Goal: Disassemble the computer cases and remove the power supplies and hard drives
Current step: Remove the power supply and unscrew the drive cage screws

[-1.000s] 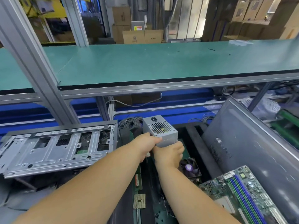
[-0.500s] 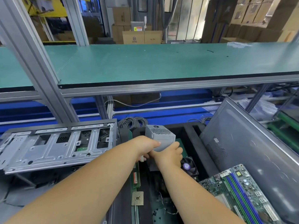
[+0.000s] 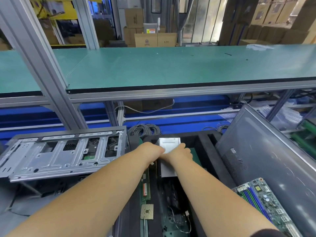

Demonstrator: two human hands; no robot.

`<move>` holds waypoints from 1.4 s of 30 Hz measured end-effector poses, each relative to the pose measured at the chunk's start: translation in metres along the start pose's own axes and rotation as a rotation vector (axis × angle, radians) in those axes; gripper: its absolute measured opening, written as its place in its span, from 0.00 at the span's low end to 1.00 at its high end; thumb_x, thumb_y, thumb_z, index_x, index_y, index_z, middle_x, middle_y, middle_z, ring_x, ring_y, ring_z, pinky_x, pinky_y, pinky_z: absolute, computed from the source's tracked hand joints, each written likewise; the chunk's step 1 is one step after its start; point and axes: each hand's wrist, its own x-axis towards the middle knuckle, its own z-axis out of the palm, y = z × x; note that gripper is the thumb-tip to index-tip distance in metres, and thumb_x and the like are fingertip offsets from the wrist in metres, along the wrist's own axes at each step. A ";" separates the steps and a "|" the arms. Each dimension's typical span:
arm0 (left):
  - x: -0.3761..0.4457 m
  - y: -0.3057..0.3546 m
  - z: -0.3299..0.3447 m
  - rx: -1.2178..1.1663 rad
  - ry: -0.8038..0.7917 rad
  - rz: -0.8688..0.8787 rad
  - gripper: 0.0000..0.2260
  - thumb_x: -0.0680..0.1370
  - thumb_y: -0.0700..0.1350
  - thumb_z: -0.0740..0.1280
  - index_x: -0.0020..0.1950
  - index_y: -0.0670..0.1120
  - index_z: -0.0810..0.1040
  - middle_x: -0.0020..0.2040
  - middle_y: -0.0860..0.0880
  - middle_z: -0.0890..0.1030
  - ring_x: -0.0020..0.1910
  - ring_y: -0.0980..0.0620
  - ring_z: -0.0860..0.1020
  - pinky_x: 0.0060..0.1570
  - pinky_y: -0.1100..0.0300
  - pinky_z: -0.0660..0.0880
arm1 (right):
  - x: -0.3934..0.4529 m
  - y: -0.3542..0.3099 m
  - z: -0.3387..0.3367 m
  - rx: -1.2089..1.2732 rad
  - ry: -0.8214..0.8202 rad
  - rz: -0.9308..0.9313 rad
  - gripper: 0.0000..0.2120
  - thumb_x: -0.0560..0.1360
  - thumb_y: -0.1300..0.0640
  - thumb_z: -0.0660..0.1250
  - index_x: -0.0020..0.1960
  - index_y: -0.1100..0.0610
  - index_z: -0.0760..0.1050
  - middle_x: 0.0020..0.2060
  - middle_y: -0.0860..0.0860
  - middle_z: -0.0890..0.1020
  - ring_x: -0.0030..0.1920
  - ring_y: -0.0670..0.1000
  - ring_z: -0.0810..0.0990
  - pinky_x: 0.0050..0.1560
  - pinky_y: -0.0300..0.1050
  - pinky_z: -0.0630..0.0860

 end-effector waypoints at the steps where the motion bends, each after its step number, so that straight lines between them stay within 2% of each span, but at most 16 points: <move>1: 0.003 -0.001 0.000 -0.120 0.014 -0.016 0.14 0.78 0.50 0.67 0.58 0.41 0.75 0.52 0.44 0.77 0.52 0.45 0.77 0.56 0.54 0.75 | 0.002 -0.003 0.001 -0.021 0.002 -0.006 0.57 0.56 0.28 0.71 0.74 0.57 0.54 0.67 0.59 0.67 0.67 0.59 0.70 0.58 0.54 0.73; 4: 0.004 -0.002 -0.005 -0.426 -0.006 -0.077 0.21 0.79 0.52 0.67 0.69 0.44 0.74 0.64 0.42 0.76 0.60 0.43 0.75 0.65 0.45 0.72 | 0.009 -0.008 0.007 -0.040 0.040 -0.028 0.56 0.56 0.28 0.72 0.73 0.57 0.57 0.65 0.57 0.68 0.66 0.59 0.69 0.59 0.54 0.72; 8: -0.002 -0.002 -0.018 -0.584 -0.044 -0.054 0.28 0.80 0.57 0.66 0.76 0.46 0.66 0.77 0.44 0.64 0.73 0.44 0.65 0.71 0.48 0.64 | 0.012 -0.011 0.011 -0.055 0.099 -0.048 0.54 0.60 0.26 0.71 0.72 0.58 0.59 0.66 0.57 0.67 0.66 0.58 0.68 0.57 0.55 0.72; 10: -0.006 -0.001 -0.025 -0.653 -0.090 -0.040 0.29 0.80 0.58 0.65 0.76 0.46 0.65 0.78 0.45 0.61 0.76 0.45 0.59 0.68 0.48 0.62 | 0.010 -0.010 0.015 -0.065 0.118 -0.062 0.53 0.62 0.27 0.71 0.74 0.59 0.57 0.68 0.57 0.66 0.67 0.58 0.66 0.61 0.55 0.70; 15: -0.015 -0.006 -0.034 -0.701 -0.173 -0.045 0.34 0.79 0.61 0.64 0.78 0.44 0.61 0.80 0.44 0.56 0.79 0.43 0.52 0.75 0.42 0.54 | 0.001 -0.003 0.019 -0.065 0.063 -0.159 0.55 0.69 0.34 0.71 0.80 0.60 0.47 0.75 0.56 0.61 0.72 0.59 0.60 0.69 0.55 0.65; 19: -0.029 -0.012 -0.032 -0.637 -0.211 -0.030 0.33 0.79 0.63 0.62 0.77 0.45 0.64 0.79 0.44 0.58 0.79 0.43 0.51 0.76 0.39 0.51 | -0.015 0.007 0.015 0.005 0.042 -0.209 0.46 0.73 0.41 0.71 0.78 0.60 0.51 0.75 0.56 0.63 0.71 0.59 0.63 0.69 0.55 0.67; 23: -0.050 -0.015 -0.029 -0.556 -0.272 0.003 0.29 0.79 0.63 0.61 0.75 0.49 0.66 0.78 0.47 0.62 0.78 0.42 0.53 0.72 0.41 0.54 | -0.044 0.016 0.003 0.021 0.089 -0.265 0.32 0.75 0.45 0.67 0.73 0.59 0.63 0.68 0.55 0.71 0.65 0.59 0.69 0.63 0.53 0.72; 25: -0.063 -0.016 -0.028 -0.513 -0.306 0.033 0.28 0.79 0.62 0.61 0.74 0.47 0.67 0.77 0.46 0.63 0.78 0.43 0.54 0.73 0.45 0.53 | -0.064 0.025 -0.001 0.087 0.108 -0.302 0.26 0.75 0.46 0.66 0.70 0.57 0.69 0.65 0.55 0.74 0.63 0.59 0.71 0.61 0.54 0.74; 28: -0.085 -0.022 -0.031 -0.513 -0.345 0.121 0.27 0.81 0.59 0.61 0.74 0.44 0.67 0.77 0.44 0.64 0.78 0.43 0.57 0.74 0.49 0.52 | -0.098 0.041 -0.003 0.154 0.113 -0.320 0.26 0.77 0.46 0.66 0.71 0.55 0.69 0.66 0.56 0.72 0.64 0.59 0.71 0.62 0.53 0.73; 30: -0.105 -0.030 -0.038 -0.497 -0.372 0.172 0.25 0.81 0.59 0.61 0.72 0.44 0.70 0.76 0.41 0.64 0.77 0.42 0.58 0.75 0.49 0.51 | -0.122 0.051 0.000 0.131 0.127 -0.340 0.19 0.77 0.47 0.67 0.64 0.55 0.74 0.62 0.55 0.75 0.59 0.57 0.76 0.55 0.49 0.74; 32: -0.125 -0.042 -0.049 -0.481 -0.389 0.219 0.21 0.81 0.59 0.61 0.65 0.45 0.74 0.75 0.38 0.66 0.76 0.42 0.62 0.77 0.47 0.51 | -0.147 0.061 0.008 0.085 0.115 -0.329 0.08 0.77 0.48 0.67 0.51 0.52 0.75 0.52 0.54 0.80 0.49 0.55 0.78 0.47 0.46 0.73; 34: -0.146 -0.060 -0.063 -0.471 -0.393 0.275 0.17 0.82 0.57 0.60 0.61 0.46 0.77 0.71 0.39 0.71 0.72 0.43 0.68 0.77 0.46 0.53 | -0.168 0.071 0.023 -0.007 0.034 -0.294 0.08 0.77 0.49 0.68 0.46 0.53 0.73 0.43 0.53 0.79 0.44 0.55 0.77 0.45 0.45 0.73; 36: -0.166 -0.082 -0.079 -0.463 -0.386 0.333 0.15 0.82 0.54 0.60 0.60 0.45 0.78 0.66 0.42 0.76 0.67 0.46 0.74 0.76 0.48 0.57 | -0.186 0.080 0.043 -0.111 -0.080 -0.260 0.08 0.77 0.51 0.68 0.47 0.55 0.73 0.43 0.53 0.78 0.44 0.53 0.75 0.47 0.44 0.74; 39: -0.192 -0.120 -0.105 -0.486 -0.344 0.399 0.14 0.82 0.51 0.62 0.59 0.44 0.80 0.60 0.42 0.80 0.59 0.48 0.80 0.70 0.53 0.68 | -0.212 0.093 0.074 -0.131 -0.119 -0.186 0.05 0.75 0.53 0.68 0.50 0.53 0.76 0.50 0.56 0.80 0.47 0.53 0.76 0.51 0.43 0.75; 42: -0.212 -0.160 -0.131 -0.394 -0.247 0.455 0.11 0.82 0.50 0.63 0.55 0.48 0.82 0.57 0.47 0.83 0.55 0.53 0.82 0.64 0.55 0.74 | -0.232 0.104 0.099 -0.154 -0.071 -0.116 0.14 0.77 0.55 0.66 0.60 0.58 0.79 0.58 0.58 0.81 0.58 0.57 0.80 0.50 0.42 0.72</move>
